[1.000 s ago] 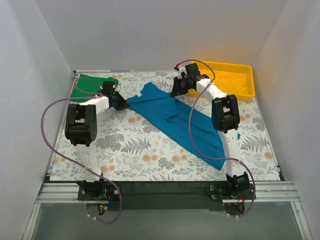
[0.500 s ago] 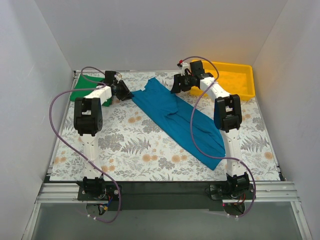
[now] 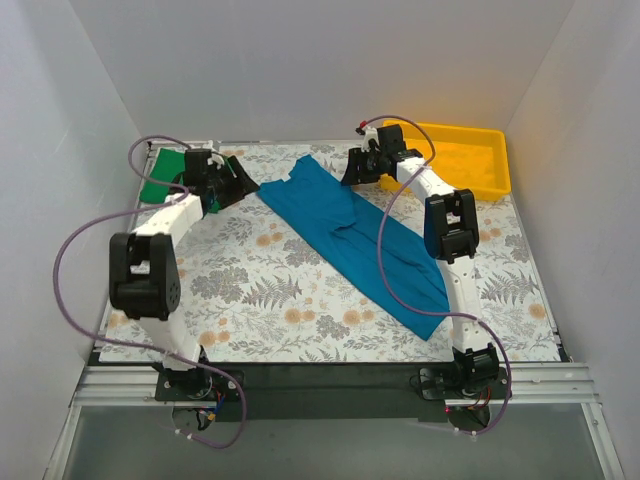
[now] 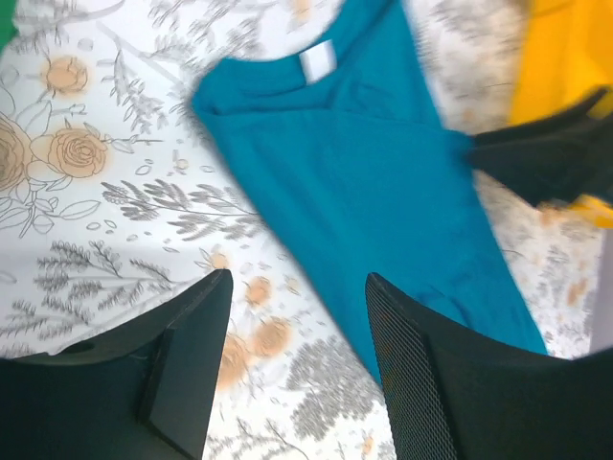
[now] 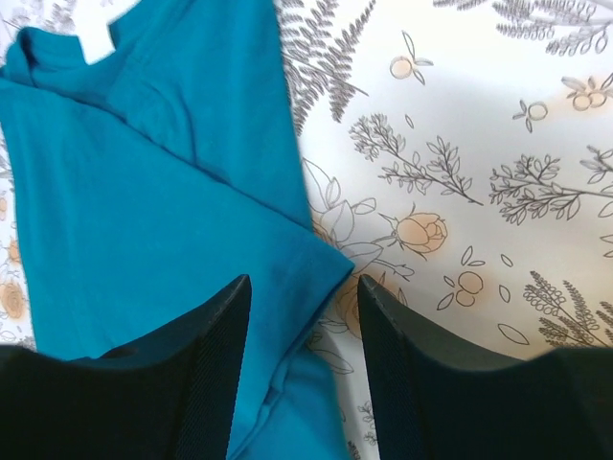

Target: Fold and stack the t-shirts

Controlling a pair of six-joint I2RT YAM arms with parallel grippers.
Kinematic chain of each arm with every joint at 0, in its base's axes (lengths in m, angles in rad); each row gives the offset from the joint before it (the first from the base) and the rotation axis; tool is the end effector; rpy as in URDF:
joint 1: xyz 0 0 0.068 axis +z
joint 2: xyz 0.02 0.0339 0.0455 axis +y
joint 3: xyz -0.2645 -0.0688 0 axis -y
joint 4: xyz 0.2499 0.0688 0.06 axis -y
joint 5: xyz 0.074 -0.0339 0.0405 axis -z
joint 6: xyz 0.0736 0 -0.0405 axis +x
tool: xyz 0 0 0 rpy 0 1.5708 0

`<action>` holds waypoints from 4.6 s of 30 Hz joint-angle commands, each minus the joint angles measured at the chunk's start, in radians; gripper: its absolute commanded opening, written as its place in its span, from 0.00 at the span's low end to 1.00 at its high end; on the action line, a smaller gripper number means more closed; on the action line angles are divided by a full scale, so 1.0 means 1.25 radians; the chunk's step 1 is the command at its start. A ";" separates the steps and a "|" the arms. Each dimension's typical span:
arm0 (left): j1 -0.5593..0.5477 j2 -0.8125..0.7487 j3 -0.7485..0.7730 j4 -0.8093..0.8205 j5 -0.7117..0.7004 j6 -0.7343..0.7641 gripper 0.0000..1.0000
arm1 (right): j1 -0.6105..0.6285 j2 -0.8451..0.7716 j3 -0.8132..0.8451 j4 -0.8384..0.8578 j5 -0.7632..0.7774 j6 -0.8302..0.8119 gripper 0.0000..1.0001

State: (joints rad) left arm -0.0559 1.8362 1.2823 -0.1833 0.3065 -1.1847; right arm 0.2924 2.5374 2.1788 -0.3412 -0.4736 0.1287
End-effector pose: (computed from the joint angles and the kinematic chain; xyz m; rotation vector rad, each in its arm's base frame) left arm 0.4383 -0.0468 0.1914 -1.1773 2.1751 -0.9452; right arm 0.5643 0.2049 0.1424 -0.4408 2.2473 0.7584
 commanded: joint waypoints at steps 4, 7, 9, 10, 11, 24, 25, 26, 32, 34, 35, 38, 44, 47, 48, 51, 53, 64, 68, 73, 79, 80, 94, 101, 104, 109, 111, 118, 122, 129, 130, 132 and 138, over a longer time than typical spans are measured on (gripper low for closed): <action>0.009 -0.304 -0.243 0.109 0.042 -0.012 0.57 | -0.003 0.031 0.039 0.024 0.005 0.021 0.51; 0.010 -0.410 -0.334 0.093 0.052 -0.021 0.57 | -0.002 0.032 0.041 0.025 -0.002 0.020 0.46; 0.010 -0.474 -0.370 0.073 0.052 -0.022 0.57 | -0.002 0.033 0.045 0.030 -0.006 0.017 0.39; 0.010 -0.510 -0.378 0.054 0.049 -0.024 0.57 | -0.001 0.033 0.047 0.032 -0.009 0.016 0.37; 0.010 -0.526 -0.386 0.046 0.047 -0.024 0.57 | -0.001 0.035 0.050 0.036 -0.013 0.016 0.32; 0.010 -0.604 -0.427 0.002 0.043 -0.039 0.57 | 0.000 -0.027 0.046 0.069 -0.020 -0.017 0.07; 0.010 -0.604 -0.429 0.002 0.044 -0.039 0.57 | 0.003 -0.037 0.041 0.070 -0.021 -0.020 0.07; 0.010 -0.605 -0.432 0.002 0.044 -0.039 0.57 | 0.005 -0.043 0.029 0.073 -0.024 -0.022 0.07; 0.010 -0.617 -0.448 0.003 0.048 -0.044 0.57 | 0.027 -0.076 -0.010 0.082 -0.016 -0.050 0.12; 0.010 -0.621 -0.453 0.002 0.049 -0.045 0.57 | 0.030 -0.081 -0.013 0.082 -0.010 -0.054 0.14; 0.010 -0.622 -0.454 0.003 0.051 -0.045 0.57 | 0.032 -0.082 -0.015 0.082 -0.010 -0.055 0.14; 0.010 -0.626 -0.456 0.002 0.053 -0.046 0.57 | 0.038 -0.096 -0.026 0.082 -0.011 -0.064 0.13; 0.010 -0.627 -0.463 0.003 0.057 -0.049 0.57 | 0.064 -0.161 -0.123 0.088 -0.002 -0.116 0.12; 0.010 -0.630 -0.465 0.003 0.057 -0.049 0.57 | 0.084 -0.192 -0.176 0.095 0.011 -0.145 0.13; 0.010 -0.630 -0.465 0.003 0.058 -0.049 0.58 | 0.090 -0.198 -0.191 0.095 0.013 -0.162 0.13; 0.010 -0.633 -0.466 0.003 0.059 -0.049 0.57 | 0.112 -0.220 -0.231 0.097 0.028 -0.188 0.15; 0.010 -0.635 -0.469 0.002 0.059 -0.049 0.57 | 0.129 -0.231 -0.254 0.096 0.034 -0.197 0.18; 0.010 -0.643 -0.482 0.003 0.066 -0.051 0.57 | 0.174 -0.281 -0.289 0.039 -0.024 -0.261 0.35; 0.010 -0.635 -0.493 0.013 0.109 -0.065 0.57 | 0.131 -0.325 -0.263 -0.048 -0.210 -0.399 0.50; -0.043 -0.563 -0.592 0.142 0.262 -0.182 0.57 | 0.071 -0.447 -0.372 -0.278 -0.277 -0.682 0.59; -0.283 -0.443 -0.617 0.301 0.095 -0.370 0.53 | -0.023 -0.709 -0.718 -0.283 -0.131 -0.823 0.61; -0.293 -0.405 -0.606 0.307 0.041 -0.401 0.52 | -0.042 -0.736 -0.791 -0.282 -0.117 -0.815 0.61; -0.246 0.051 -0.183 0.012 -0.271 -0.587 0.50 | -0.295 -0.935 -1.018 -0.266 -0.248 -0.758 0.61; -0.193 0.167 -0.077 -0.033 -0.211 -0.502 0.09 | -0.294 -0.938 -1.017 -0.268 -0.256 -0.756 0.61; -0.160 0.178 -0.053 -0.058 -0.194 -0.439 0.00 | -0.294 -0.941 -1.018 -0.271 -0.258 -0.758 0.61; -0.060 0.190 0.001 -0.083 -0.145 -0.264 0.00 | -0.295 -0.943 -1.015 -0.271 -0.264 -0.762 0.61; -0.036 0.219 0.100 -0.127 -0.098 -0.179 0.05 | -0.295 -0.935 -1.019 -0.274 -0.269 -0.766 0.61; -0.013 0.182 0.212 -0.197 0.066 0.037 0.48 | -0.201 -0.930 -1.036 -0.311 -0.281 -0.861 0.61; -0.013 -0.003 0.116 -0.111 0.057 0.078 0.50 | 0.002 -0.973 -1.068 -0.257 -0.180 -0.891 0.62; 0.005 -0.521 -0.274 0.005 -0.145 0.063 0.83 | 0.454 -0.915 -1.137 0.034 0.334 -0.682 0.68; 0.007 -0.562 -0.354 0.010 -0.135 0.054 0.83 | 0.473 -0.877 -1.121 0.043 0.403 -0.637 0.68; 0.012 -0.665 -0.423 -0.001 -0.119 0.024 0.83 | 0.505 -0.846 -1.107 0.041 0.432 -0.611 0.66; 0.013 -0.812 -0.536 -0.039 -0.050 -0.027 0.83 | 0.542 -0.804 -1.109 0.039 0.450 -0.585 0.61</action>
State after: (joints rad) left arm -0.0422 0.8509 0.6449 -0.1818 0.2047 -1.1805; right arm 0.9489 1.4975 0.7906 -0.3145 -0.0013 -0.6533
